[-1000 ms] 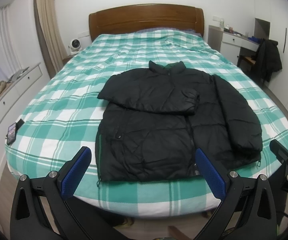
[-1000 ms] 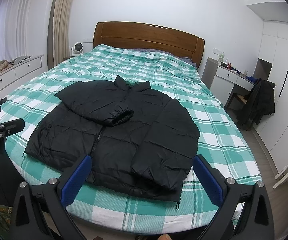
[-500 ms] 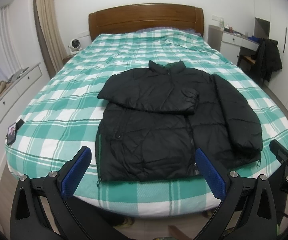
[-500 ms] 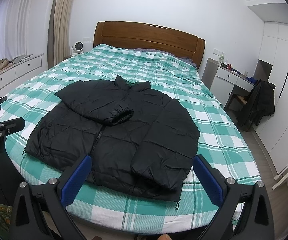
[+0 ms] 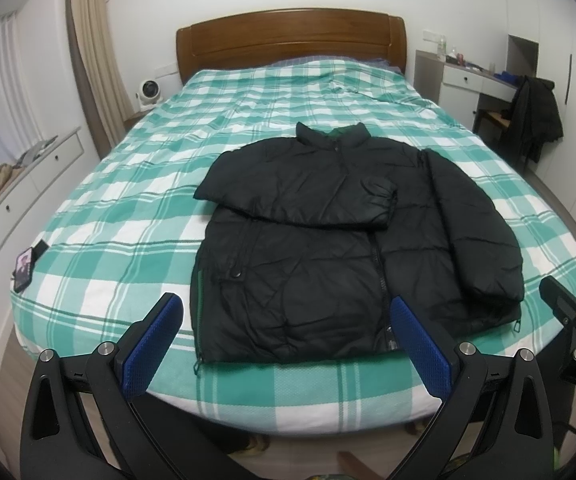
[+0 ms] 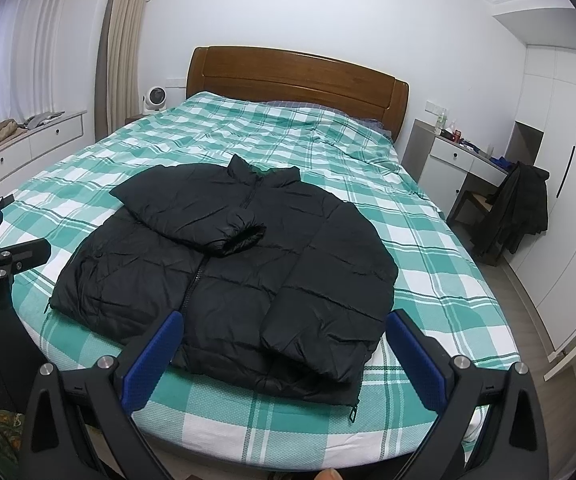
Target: Fold large clothes
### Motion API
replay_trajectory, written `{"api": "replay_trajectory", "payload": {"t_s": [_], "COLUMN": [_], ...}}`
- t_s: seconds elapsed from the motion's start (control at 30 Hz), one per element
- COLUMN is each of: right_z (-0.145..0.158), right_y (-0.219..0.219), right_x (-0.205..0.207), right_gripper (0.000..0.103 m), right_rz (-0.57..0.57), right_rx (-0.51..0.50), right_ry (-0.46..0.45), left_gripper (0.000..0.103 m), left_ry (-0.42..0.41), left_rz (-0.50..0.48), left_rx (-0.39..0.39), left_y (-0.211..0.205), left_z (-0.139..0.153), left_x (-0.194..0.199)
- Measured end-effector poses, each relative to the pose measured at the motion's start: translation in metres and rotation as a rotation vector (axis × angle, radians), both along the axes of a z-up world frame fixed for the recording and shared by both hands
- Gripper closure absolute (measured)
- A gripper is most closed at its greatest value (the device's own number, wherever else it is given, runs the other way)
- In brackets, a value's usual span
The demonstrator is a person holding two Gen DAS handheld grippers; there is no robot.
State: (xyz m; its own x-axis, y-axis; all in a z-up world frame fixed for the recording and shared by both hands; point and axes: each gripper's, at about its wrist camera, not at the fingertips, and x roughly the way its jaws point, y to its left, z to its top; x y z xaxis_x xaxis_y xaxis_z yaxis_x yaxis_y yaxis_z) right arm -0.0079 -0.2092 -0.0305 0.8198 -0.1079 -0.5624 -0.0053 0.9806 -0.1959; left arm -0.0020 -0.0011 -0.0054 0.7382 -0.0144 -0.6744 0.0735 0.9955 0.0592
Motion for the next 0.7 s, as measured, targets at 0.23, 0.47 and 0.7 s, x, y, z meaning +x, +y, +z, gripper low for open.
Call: {"api": "replay_trajectory", "payload": {"t_s": [0.23, 0.47, 0.7], "right_z": [0.0002, 0.0007, -0.0008], "right_y": [0.003, 0.005, 0.0073], "right_x": [-0.0007, -0.001, 0.0003], "right_gripper": [0.0, 0.0, 0.0], "right_rz": [0.008, 0.022, 0.029], "right_rx": [0.0, 0.01, 0.008], "right_ry": [0.0, -0.001, 0.005], "left_gripper": [0.0, 0.0, 0.0], "left_ry": [0.002, -0.005, -0.005], "left_rz": [-0.001, -0.005, -0.01], "left_rx": [0.001, 0.006, 0.008], "left_y": [-0.0004, -0.0016, -0.0023], "left_z": [0.0001, 0.0009, 0.0017], "left_x": [-0.0008, -0.0015, -0.0023]}}
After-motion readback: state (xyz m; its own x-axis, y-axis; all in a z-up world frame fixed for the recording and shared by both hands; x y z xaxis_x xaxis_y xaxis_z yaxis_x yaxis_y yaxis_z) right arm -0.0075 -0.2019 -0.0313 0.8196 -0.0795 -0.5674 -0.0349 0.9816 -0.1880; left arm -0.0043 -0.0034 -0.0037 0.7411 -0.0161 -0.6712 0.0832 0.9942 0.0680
